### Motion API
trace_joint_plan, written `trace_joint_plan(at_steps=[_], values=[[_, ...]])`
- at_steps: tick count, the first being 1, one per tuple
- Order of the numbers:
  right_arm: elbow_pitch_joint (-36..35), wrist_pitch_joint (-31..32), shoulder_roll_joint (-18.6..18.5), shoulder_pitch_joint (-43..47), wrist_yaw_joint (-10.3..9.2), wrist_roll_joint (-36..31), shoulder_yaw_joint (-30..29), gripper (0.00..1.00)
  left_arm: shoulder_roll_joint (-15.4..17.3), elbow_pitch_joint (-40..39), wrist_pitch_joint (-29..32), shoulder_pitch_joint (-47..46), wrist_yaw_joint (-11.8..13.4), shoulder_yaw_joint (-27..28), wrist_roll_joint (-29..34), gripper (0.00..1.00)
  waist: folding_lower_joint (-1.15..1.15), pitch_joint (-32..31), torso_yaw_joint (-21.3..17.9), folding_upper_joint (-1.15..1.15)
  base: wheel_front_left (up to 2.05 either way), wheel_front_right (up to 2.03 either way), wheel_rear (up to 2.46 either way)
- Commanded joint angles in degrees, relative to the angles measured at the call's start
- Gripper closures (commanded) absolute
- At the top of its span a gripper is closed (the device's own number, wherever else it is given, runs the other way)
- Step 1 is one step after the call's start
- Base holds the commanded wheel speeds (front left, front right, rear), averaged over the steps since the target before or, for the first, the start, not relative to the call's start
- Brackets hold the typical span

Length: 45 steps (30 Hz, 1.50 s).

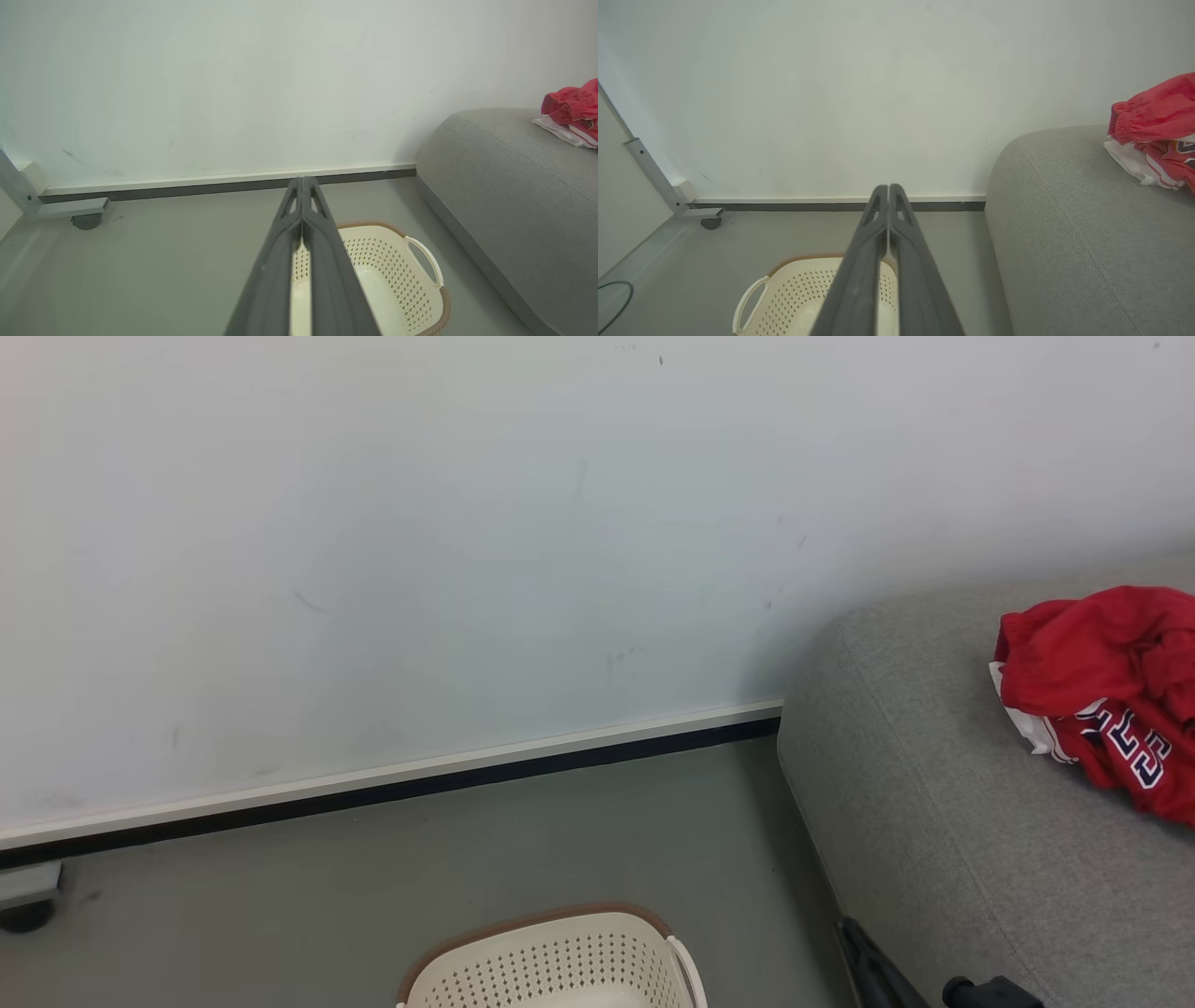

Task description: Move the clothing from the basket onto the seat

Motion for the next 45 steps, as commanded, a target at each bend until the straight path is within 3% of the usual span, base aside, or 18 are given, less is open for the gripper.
trace_joint_plan(at_steps=[1, 22, 45], values=[[-0.7, 0.3, 0.1, -0.6, 0.0, 1.9, -0.6, 1.0, 0.1, -0.2, 0.4, -0.5, -0.2, 0.2, -1.9, 1.0, 0.0, 0.1, 0.1, 0.0, 0.0, 0.0, 0.0], [1.8, 6.4, 1.0, -3.8, 0.0, 24.5, -8.3, 1.0, -0.8, 3.1, 3.7, -5.4, -2.5, 0.5, -24.3, 1.0, 0.0, 1.1, 1.0, 0.0, 0.0, 0.0, 0.0], [3.9, 12.3, 2.5, -6.4, 0.0, 42.9, -15.8, 1.0, -1.7, 5.9, 6.6, -9.5, -4.4, 0.9, -43.3, 1.0, 0.0, 2.3, 2.0, 0.0, 0.0, 0.0, 0.0]])
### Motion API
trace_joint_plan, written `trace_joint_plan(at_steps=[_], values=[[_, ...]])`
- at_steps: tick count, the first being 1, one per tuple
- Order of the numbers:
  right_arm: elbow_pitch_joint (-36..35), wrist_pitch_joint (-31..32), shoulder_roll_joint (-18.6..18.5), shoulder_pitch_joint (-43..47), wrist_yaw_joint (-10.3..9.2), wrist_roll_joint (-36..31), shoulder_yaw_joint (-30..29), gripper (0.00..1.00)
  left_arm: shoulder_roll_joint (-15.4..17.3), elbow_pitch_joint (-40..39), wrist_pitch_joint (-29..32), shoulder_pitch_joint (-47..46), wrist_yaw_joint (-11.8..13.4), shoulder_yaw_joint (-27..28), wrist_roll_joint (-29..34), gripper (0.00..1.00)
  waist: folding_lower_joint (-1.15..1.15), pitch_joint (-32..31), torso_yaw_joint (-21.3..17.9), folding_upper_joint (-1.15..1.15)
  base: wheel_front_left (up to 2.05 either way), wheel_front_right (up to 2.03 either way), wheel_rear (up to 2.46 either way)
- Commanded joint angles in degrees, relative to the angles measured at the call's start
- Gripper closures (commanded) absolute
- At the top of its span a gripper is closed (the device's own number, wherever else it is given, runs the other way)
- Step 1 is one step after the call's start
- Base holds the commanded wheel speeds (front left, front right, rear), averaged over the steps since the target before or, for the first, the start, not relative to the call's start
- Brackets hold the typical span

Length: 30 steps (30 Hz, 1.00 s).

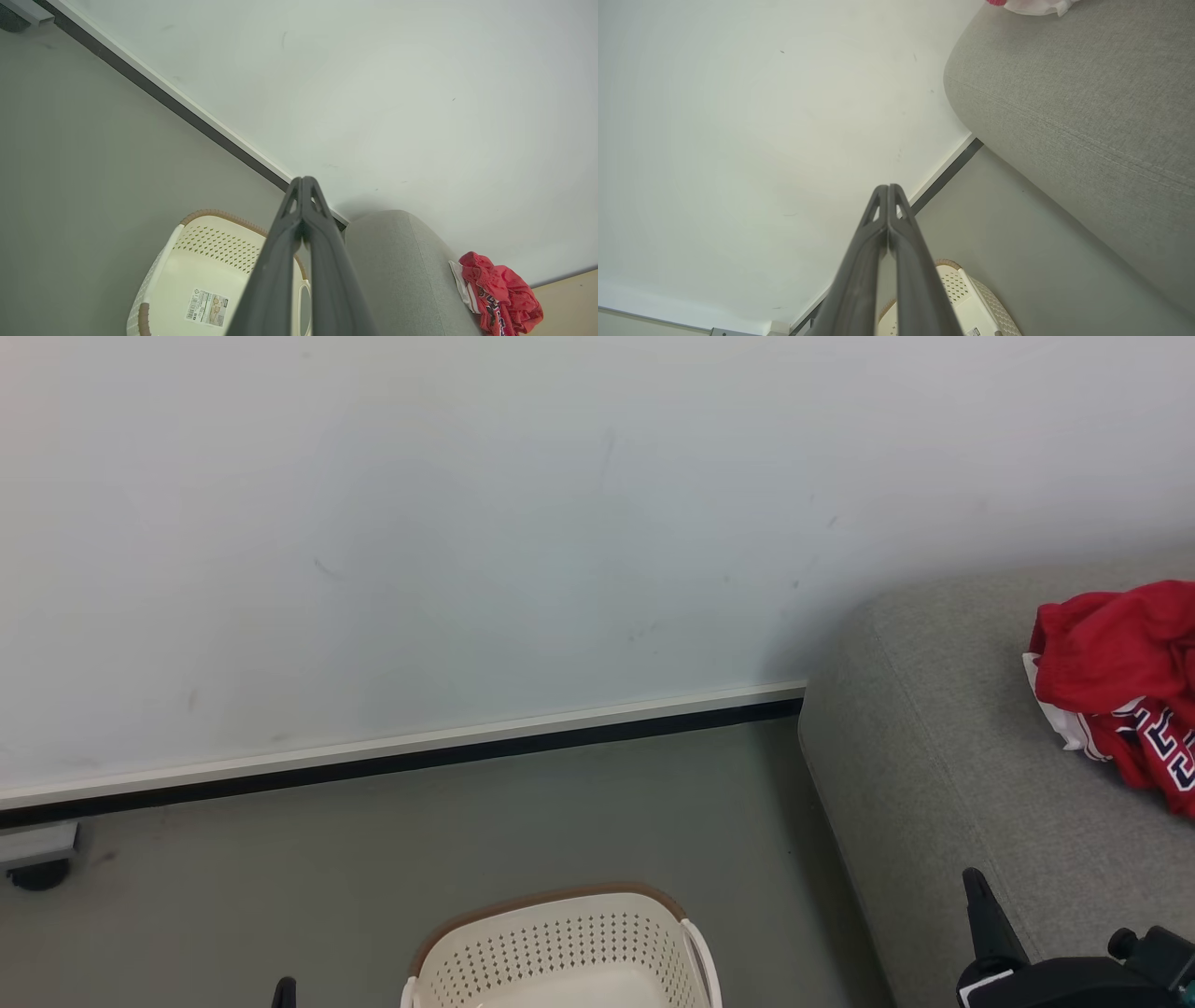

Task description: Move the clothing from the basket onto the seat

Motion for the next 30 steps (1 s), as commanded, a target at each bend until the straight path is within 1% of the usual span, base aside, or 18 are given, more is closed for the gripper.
trace_joint_plan(at_steps=[1, 19, 30], values=[[-0.5, 0.5, 0.1, -1.4, 0.0, 2.0, -0.9, 1.0, 0.0, -0.3, 0.2, -1.6, -0.4, 0.3, -1.9, 1.0, 0.0, 0.1, 0.1, 0.0, 0.0, 0.0, 0.0], [0.9, 4.6, 1.4, -3.2, 0.01, 13.2, -6.0, 1.0, -0.5, 1.6, 2.0, -4.2, -1.7, 0.6, -14.0, 1.0, 0.0, 1.0, 0.9, 0.0, 0.0, 0.0, 0.0], [1.6, 6.6, 2.1, -4.0, 0.01, 18.6, -8.7, 1.0, -0.7, 2.5, 3.0, -5.5, -2.3, 0.7, -19.8, 1.0, 0.0, 1.5, 1.3, 0.0, 0.0, 0.0, 0.0]])
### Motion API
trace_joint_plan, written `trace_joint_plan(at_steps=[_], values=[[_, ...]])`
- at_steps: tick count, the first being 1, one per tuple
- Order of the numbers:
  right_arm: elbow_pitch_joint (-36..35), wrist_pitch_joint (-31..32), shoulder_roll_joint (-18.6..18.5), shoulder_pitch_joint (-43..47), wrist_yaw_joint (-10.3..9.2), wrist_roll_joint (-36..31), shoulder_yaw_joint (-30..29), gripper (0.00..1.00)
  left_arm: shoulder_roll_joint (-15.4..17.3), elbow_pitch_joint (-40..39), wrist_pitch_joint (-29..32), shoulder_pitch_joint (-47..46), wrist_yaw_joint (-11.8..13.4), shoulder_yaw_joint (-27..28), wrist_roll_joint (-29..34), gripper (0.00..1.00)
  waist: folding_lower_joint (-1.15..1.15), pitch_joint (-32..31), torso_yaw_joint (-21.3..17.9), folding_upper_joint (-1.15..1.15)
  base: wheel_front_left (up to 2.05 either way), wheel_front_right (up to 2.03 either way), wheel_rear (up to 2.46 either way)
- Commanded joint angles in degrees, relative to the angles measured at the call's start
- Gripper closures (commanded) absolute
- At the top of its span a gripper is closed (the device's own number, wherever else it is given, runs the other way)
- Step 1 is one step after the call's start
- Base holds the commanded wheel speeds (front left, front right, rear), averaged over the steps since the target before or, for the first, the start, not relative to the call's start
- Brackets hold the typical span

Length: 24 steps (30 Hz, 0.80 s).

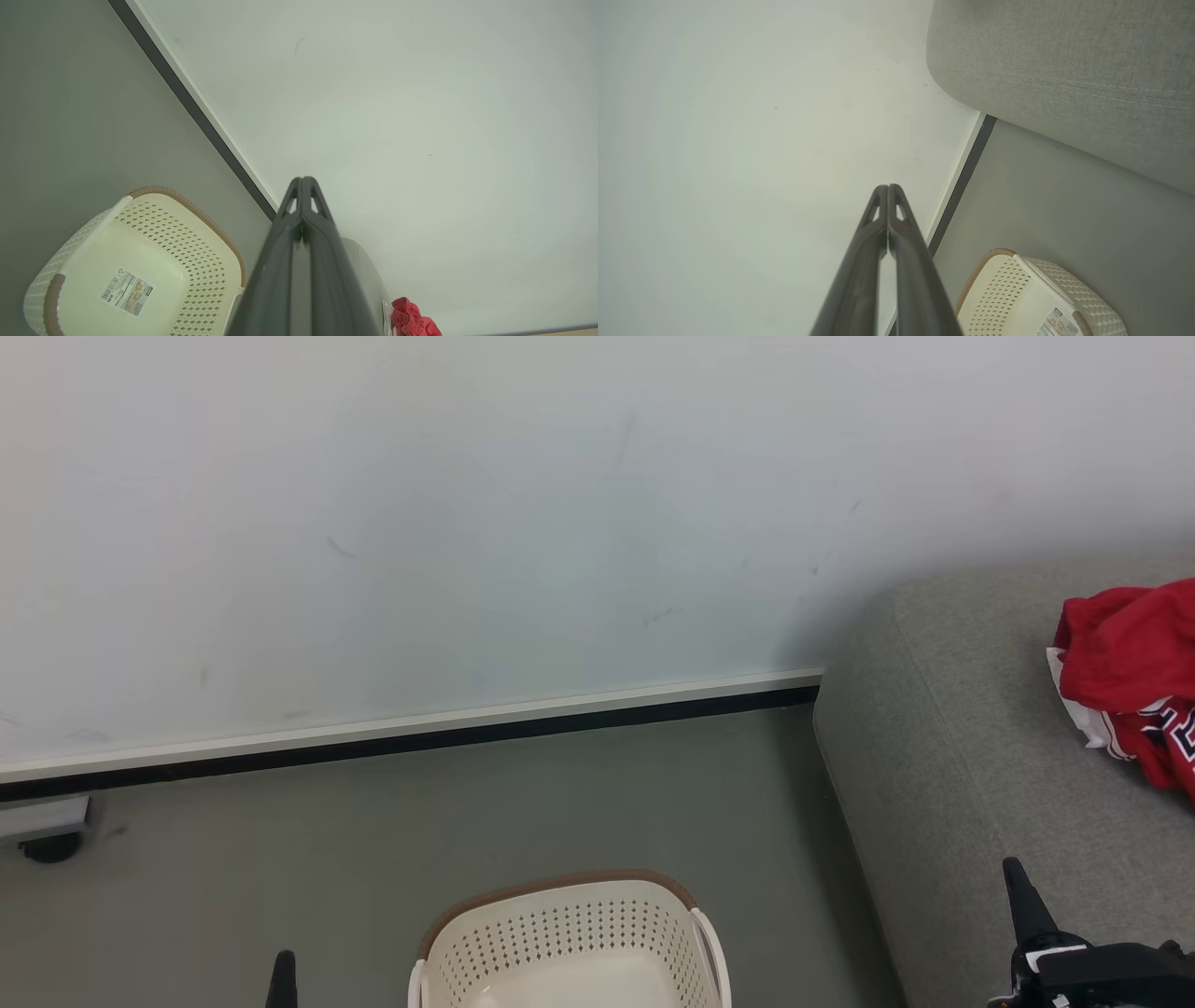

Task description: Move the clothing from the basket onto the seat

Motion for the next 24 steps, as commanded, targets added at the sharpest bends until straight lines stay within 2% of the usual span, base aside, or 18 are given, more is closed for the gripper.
trace_joint_plan(at_steps=[1, 24], values=[[-0.3, 0.3, 0.2, -1.2, 0.02, 1.3, -0.5, 1.0, 0.1, 0.0, 0.3, -1.4, -0.4, 0.3, -1.4, 1.0, 0.0, 0.1, 0.0, 0.0, 0.0, 0.0, 0.0], [1.2, 4.6, 1.7, -2.7, 0.02, 11.8, -5.9, 1.0, -0.4, 1.8, 2.1, -3.7, -1.5, 0.5, -13.0, 1.0, 0.0, 1.2, 1.1, 0.0, 0.0, 0.0, 0.0]])
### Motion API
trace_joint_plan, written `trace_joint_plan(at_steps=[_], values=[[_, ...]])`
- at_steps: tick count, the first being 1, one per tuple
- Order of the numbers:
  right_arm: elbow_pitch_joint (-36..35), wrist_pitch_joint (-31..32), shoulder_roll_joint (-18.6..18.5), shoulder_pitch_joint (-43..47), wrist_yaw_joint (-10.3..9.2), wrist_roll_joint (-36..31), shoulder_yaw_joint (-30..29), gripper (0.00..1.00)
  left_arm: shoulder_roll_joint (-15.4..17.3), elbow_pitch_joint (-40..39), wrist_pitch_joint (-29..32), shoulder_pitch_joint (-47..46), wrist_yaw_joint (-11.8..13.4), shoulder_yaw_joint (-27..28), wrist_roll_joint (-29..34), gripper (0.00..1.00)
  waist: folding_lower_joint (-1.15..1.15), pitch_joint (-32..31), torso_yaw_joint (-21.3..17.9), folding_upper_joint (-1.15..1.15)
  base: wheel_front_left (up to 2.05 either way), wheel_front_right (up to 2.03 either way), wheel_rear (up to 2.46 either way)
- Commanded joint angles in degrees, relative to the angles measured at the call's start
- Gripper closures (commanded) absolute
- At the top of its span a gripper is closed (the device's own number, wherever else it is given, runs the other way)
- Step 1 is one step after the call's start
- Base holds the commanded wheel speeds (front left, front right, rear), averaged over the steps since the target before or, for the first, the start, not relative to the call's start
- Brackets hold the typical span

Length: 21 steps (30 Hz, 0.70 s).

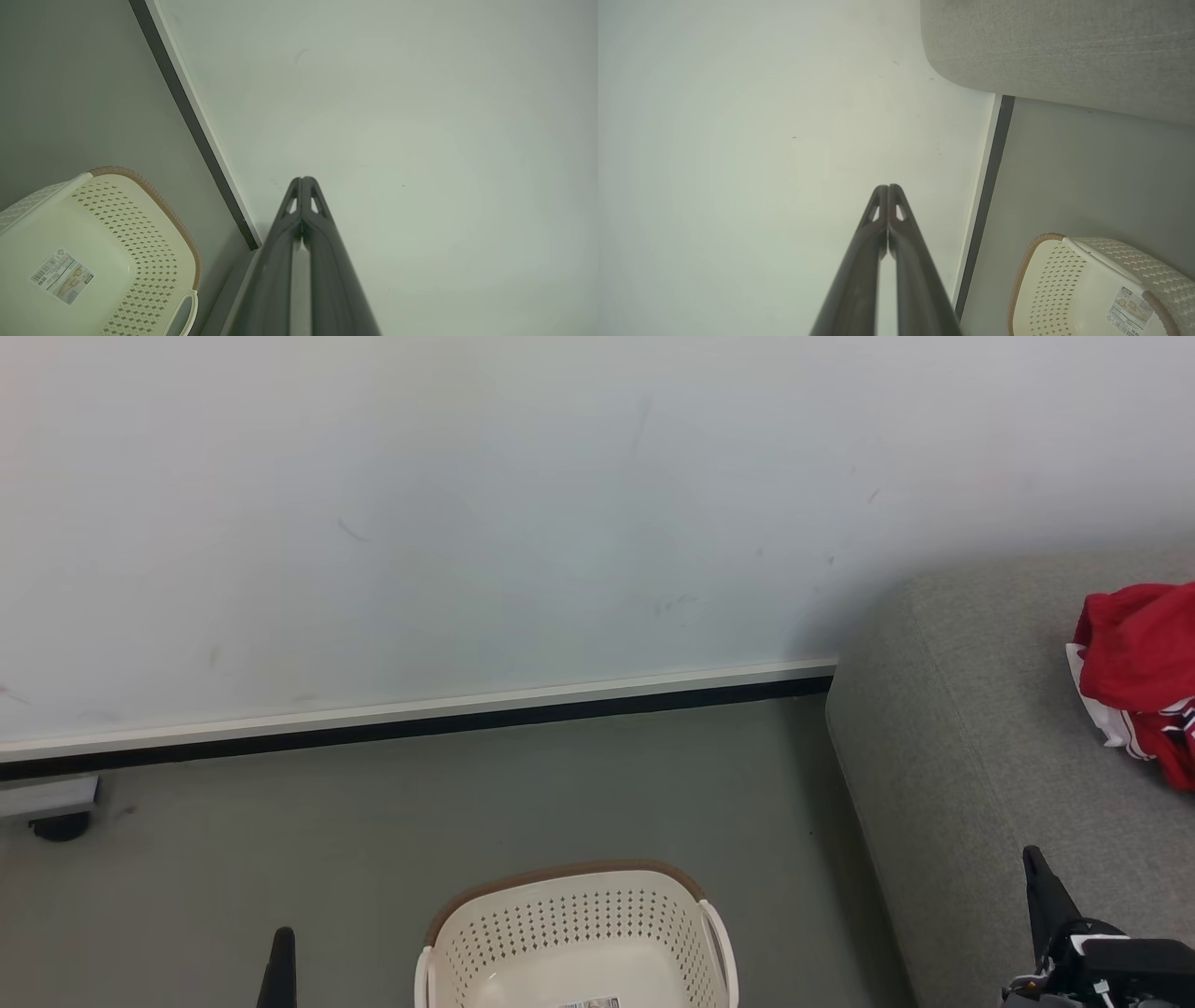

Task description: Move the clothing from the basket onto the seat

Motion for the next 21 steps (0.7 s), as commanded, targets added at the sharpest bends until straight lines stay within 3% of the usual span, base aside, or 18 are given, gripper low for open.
trace_joint_plan(at_steps=[1, 21], values=[[0.0, 0.4, 0.2, -0.6, 0.02, 1.2, -0.5, 1.0, 0.0, 0.2, 0.3, -0.7, -0.1, 0.3, -1.1, 1.0, 0.0, 0.1, 0.1, 0.0, 0.0, 0.0, 0.0], [1.0, 3.5, 1.4, -1.8, 0.02, 8.3, -4.4, 1.0, -0.3, 1.5, 1.5, -2.5, -1.1, 0.4, -9.2, 1.0, 0.0, 1.0, 0.9, 0.0, 0.0, 0.0, 0.0]])
